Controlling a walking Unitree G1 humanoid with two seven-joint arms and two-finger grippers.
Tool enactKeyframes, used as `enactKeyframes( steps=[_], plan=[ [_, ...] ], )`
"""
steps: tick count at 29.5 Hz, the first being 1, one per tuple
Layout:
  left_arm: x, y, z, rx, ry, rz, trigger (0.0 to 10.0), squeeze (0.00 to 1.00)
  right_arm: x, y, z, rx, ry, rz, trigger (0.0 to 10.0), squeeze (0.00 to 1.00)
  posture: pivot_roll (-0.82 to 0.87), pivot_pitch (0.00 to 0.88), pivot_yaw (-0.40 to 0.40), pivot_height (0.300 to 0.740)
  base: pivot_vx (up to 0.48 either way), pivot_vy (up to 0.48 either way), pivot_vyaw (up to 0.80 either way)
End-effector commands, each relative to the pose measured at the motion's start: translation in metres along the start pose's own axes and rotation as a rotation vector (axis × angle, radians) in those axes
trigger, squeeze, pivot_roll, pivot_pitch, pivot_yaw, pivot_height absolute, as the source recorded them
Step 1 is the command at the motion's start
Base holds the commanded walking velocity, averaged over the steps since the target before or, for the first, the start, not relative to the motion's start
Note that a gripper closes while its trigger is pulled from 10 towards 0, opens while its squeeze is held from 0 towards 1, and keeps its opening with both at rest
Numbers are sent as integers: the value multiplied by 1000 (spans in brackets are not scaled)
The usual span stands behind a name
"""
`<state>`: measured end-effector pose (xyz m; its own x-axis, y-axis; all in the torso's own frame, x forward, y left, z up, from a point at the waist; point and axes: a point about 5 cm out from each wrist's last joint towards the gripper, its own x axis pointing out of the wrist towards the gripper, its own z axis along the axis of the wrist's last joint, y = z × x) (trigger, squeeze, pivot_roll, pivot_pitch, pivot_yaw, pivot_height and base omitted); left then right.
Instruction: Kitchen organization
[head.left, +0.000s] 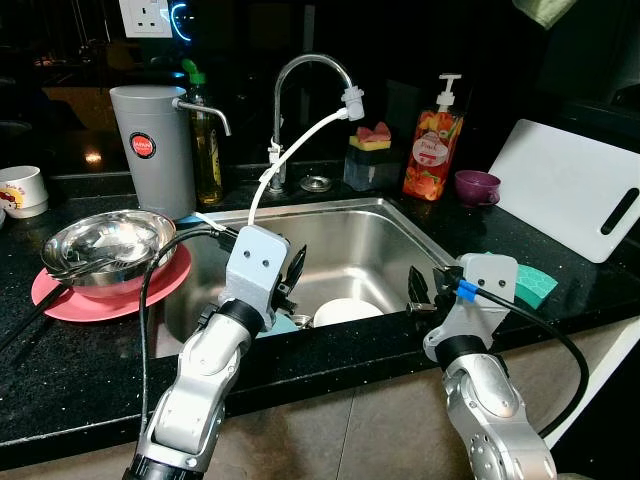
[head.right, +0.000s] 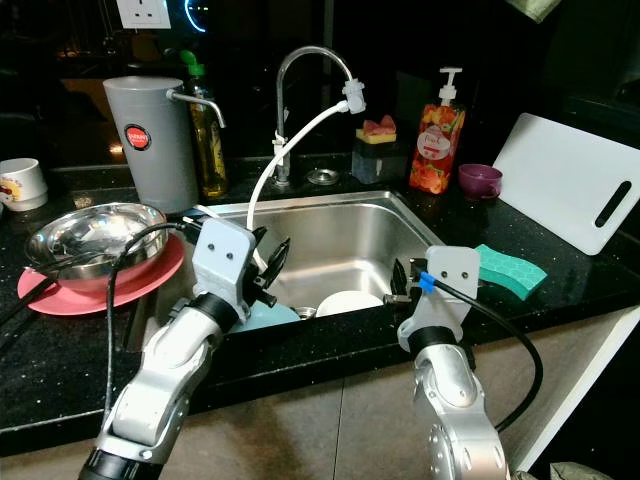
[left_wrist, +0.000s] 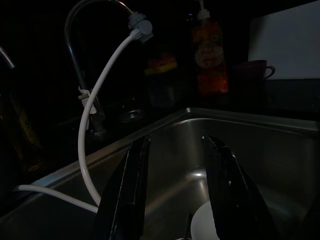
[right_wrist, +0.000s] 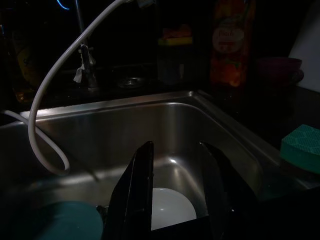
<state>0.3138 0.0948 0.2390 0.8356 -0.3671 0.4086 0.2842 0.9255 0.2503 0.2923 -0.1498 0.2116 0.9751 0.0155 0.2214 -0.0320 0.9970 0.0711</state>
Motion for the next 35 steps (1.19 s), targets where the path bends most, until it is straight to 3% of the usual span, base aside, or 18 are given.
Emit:
enactKeyframes(
  steps=[1,35],
  plan=[
    [2,-5,-2,-8,3,-16,10000,0,-1,-3,1,-4,2,-7,10000,0,31,31,-60,740,0,0,0],
    [2,-4,-1,-7,4,-9,10000,0,0,-2,1,-1,2,-3,10000,0,36,42,-63,740,0,0,0]
  ],
)
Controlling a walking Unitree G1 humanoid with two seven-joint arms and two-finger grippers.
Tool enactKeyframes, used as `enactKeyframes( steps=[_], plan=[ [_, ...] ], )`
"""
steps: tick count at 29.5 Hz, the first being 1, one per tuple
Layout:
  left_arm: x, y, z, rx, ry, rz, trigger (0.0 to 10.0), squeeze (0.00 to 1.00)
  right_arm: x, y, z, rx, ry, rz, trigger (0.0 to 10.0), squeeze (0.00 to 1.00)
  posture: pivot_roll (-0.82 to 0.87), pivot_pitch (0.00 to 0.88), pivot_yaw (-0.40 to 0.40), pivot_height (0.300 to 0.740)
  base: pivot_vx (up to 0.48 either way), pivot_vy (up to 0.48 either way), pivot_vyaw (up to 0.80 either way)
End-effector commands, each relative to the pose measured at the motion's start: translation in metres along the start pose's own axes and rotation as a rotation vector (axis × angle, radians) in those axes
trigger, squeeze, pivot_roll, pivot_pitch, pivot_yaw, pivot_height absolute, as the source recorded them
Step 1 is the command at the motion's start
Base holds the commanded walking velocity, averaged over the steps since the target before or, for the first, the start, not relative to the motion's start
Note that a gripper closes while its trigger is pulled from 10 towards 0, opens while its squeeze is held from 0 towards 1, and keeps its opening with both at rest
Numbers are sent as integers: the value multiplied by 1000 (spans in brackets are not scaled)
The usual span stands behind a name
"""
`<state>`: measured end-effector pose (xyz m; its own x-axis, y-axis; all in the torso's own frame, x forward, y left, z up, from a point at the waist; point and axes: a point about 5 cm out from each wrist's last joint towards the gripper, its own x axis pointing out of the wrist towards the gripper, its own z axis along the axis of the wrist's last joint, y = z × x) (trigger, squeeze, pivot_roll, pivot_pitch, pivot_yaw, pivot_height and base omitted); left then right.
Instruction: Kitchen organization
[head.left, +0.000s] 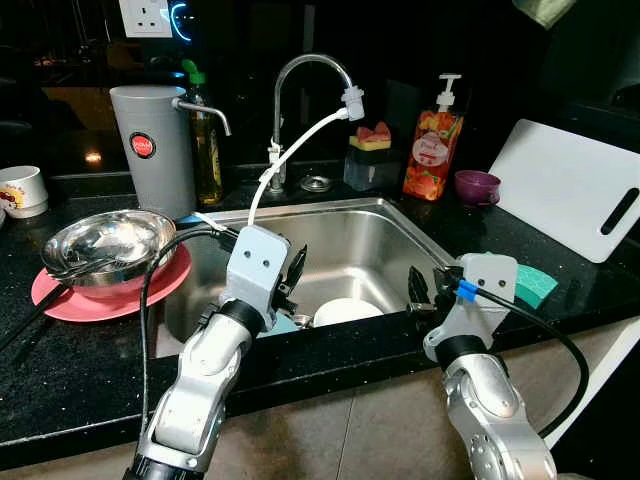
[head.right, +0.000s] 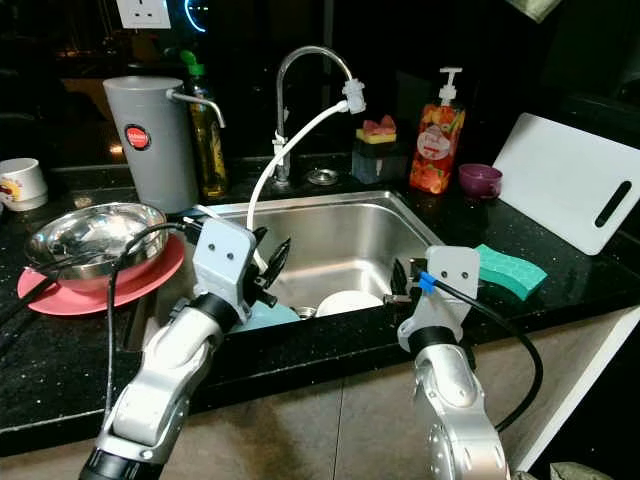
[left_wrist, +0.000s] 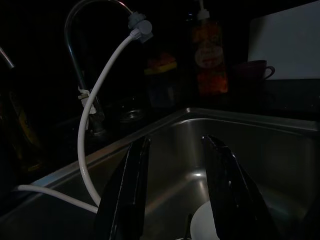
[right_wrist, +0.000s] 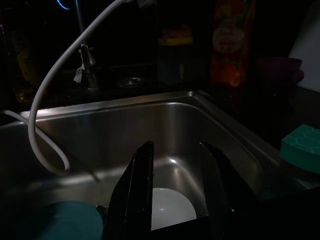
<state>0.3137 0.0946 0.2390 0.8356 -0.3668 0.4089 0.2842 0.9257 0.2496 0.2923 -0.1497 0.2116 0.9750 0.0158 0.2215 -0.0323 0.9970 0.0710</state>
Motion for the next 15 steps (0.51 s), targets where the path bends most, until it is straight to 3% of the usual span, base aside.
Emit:
enactKeyframes(
  steps=[1,15],
  plan=[
    [2,-4,-1,-6,4,-9,10000,0,0,-2,1,-1,2,-3,10000,0,36,42,-63,740,0,0,0],
    [2,-4,-1,-6,3,-10,10000,0,0,-2,1,0,1,-5,10000,0,36,42,-63,740,0,0,0]
  ],
)
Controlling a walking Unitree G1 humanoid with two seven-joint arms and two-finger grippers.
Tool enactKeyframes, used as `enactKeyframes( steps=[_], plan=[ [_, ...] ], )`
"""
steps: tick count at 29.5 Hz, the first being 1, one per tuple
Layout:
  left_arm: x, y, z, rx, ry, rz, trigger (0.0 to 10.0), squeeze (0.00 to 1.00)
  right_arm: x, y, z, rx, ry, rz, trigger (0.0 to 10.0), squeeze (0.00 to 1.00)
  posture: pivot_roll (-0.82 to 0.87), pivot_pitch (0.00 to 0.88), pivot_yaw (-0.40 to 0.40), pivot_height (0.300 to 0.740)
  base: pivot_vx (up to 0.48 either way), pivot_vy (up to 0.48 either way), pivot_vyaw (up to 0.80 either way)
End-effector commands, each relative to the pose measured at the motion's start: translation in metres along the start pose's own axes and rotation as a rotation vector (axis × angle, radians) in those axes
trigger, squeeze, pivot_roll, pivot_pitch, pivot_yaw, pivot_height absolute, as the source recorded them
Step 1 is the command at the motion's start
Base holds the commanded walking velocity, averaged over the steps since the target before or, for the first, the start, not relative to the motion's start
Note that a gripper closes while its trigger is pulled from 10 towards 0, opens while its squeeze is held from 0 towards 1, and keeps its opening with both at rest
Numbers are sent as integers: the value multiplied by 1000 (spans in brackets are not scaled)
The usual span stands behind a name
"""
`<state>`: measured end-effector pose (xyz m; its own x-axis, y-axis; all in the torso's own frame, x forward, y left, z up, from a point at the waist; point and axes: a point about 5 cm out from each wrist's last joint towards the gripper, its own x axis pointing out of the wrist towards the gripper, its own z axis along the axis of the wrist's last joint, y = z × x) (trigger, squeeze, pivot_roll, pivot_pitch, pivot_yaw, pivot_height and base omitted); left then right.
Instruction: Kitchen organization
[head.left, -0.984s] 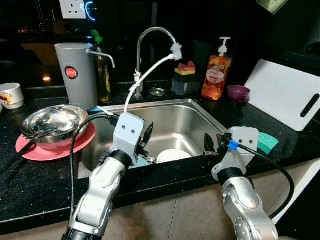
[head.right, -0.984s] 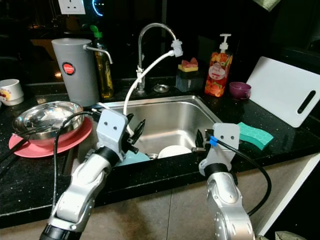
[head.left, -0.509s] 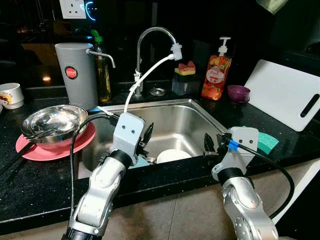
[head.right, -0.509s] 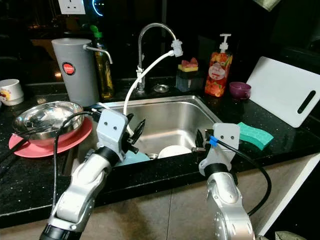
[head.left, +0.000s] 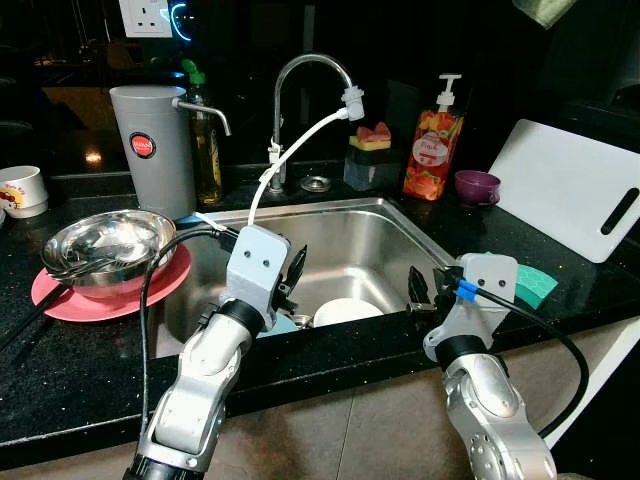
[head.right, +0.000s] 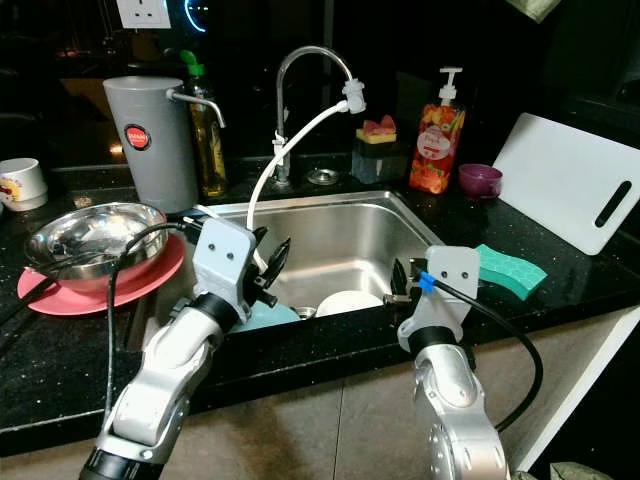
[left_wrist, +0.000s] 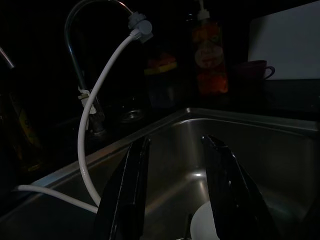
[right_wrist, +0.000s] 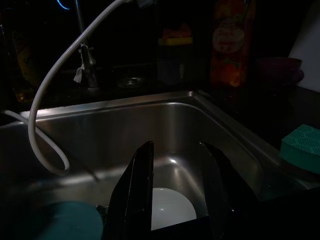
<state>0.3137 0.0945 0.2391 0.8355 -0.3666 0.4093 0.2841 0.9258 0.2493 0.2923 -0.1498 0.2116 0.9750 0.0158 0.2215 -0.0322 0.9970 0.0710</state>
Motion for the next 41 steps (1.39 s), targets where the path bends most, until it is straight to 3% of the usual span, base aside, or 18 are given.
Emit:
enactKeyframes(
  steps=[1,41],
  plan=[
    [2,-4,-1,-7,3,-11,10000,0,0,-2,1,0,1,-5,10000,0,36,42,-63,740,0,0,0],
    [2,-4,-1,-7,-1,-17,10000,0,1,0,2,1,-4,1,10000,0,40,30,-62,740,0,0,0]
  ],
)
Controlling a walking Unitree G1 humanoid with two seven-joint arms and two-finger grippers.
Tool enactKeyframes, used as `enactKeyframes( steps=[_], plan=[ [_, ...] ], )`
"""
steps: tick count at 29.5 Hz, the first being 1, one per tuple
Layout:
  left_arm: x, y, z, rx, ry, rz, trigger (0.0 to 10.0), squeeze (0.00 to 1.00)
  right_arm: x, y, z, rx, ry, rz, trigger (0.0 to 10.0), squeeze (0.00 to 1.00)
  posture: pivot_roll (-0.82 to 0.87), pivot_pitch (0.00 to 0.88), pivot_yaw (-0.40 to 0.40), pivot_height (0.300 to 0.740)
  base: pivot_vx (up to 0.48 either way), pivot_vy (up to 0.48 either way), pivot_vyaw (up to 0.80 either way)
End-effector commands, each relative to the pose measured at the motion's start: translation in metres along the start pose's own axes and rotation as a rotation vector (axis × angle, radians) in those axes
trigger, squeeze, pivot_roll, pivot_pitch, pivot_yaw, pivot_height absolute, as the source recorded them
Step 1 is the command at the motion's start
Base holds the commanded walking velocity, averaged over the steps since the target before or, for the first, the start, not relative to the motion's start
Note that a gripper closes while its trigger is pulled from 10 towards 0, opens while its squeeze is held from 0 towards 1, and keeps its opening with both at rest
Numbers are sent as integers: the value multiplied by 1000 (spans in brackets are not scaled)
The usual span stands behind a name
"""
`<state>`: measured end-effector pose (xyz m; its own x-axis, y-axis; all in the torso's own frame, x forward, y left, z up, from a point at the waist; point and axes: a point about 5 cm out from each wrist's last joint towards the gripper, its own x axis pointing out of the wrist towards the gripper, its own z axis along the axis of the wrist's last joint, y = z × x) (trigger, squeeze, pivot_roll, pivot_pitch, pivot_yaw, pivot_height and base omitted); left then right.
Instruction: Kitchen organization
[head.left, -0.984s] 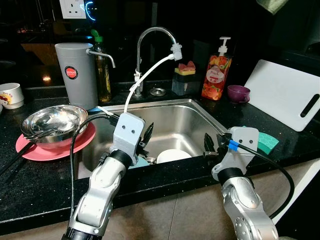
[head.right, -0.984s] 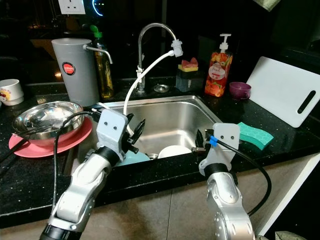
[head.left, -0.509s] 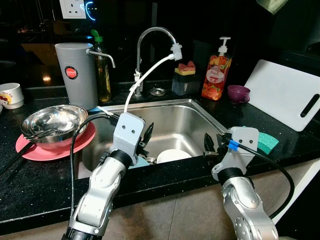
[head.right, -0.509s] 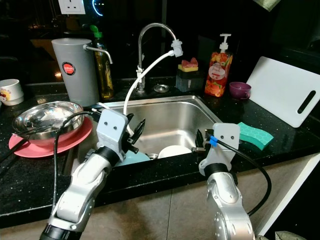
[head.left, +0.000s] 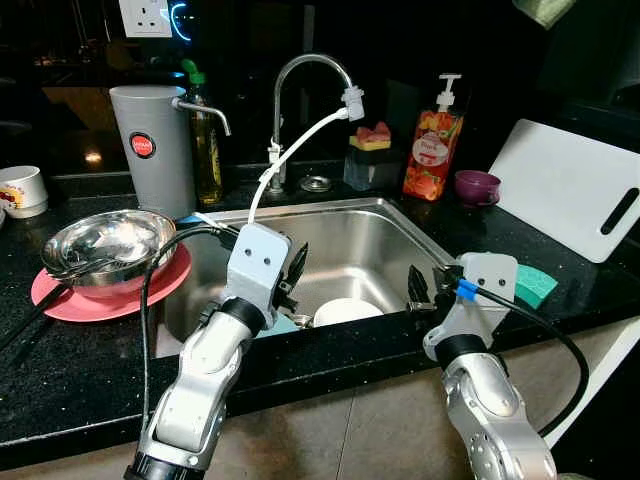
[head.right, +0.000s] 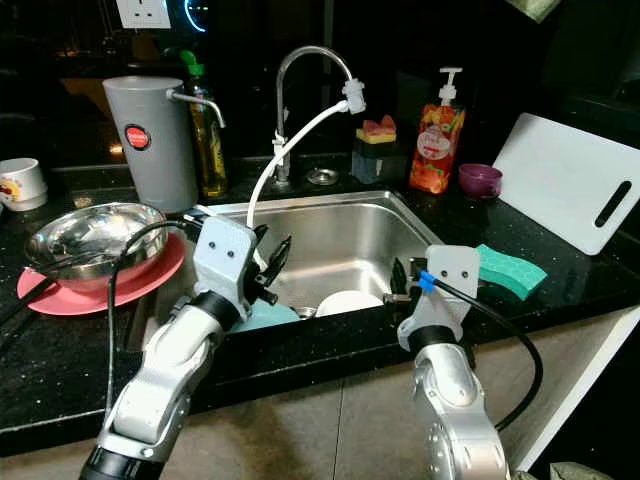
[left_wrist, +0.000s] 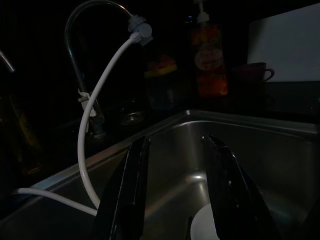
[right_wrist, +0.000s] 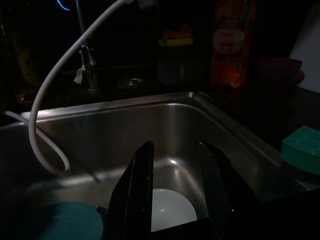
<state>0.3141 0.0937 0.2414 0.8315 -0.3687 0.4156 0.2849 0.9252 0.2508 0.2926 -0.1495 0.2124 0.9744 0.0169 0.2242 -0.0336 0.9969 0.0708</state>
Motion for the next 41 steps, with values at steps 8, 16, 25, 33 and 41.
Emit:
enactKeyframes(
  steps=[8,16,25,33,41],
  plan=[
    [1,-4,-2,-7,6,-17,10000,0,1,-1,1,1,-1,0,10000,0,40,30,-62,740,0,0,0],
    [1,-4,-2,-8,7,-15,10000,0,1,-1,1,0,-1,0,10000,0,40,32,-63,740,0,0,0],
    [1,-5,-3,-10,7,-14,10000,0,1,-1,1,0,0,-1,10000,0,38,33,-64,740,0,0,0],
    [1,-5,-3,-12,7,-14,10000,0,1,-1,1,1,2,-1,10000,0,38,34,-64,740,0,0,0],
    [1,-5,-3,-13,9,-14,10000,0,0,-1,1,1,3,-2,10000,0,38,34,-64,740,0,0,0]
  ],
)
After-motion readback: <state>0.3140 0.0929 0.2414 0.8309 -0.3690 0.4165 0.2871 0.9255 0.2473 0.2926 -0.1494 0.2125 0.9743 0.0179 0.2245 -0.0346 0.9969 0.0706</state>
